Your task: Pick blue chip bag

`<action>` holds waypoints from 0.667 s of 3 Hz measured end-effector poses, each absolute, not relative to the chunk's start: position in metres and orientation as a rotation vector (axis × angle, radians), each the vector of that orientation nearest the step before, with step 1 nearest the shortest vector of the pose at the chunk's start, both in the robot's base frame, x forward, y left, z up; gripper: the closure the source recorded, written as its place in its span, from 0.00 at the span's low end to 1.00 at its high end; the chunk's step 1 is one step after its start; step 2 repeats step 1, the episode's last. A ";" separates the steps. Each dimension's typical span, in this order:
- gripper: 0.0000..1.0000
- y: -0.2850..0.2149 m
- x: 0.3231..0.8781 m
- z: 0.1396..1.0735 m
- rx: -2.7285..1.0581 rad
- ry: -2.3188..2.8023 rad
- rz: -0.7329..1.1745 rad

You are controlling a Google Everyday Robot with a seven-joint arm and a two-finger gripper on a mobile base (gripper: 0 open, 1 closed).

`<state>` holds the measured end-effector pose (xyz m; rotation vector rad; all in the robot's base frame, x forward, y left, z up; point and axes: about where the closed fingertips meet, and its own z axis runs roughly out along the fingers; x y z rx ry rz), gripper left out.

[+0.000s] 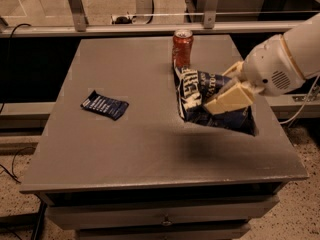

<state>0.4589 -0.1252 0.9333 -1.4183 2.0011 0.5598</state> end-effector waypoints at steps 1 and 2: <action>1.00 -0.123 0.465 0.951 -1.410 1.963 0.551; 1.00 -0.123 0.465 0.951 -1.410 1.963 0.551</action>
Offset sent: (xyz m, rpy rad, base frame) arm 0.0000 0.0000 0.0000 0.0000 0.0000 0.0000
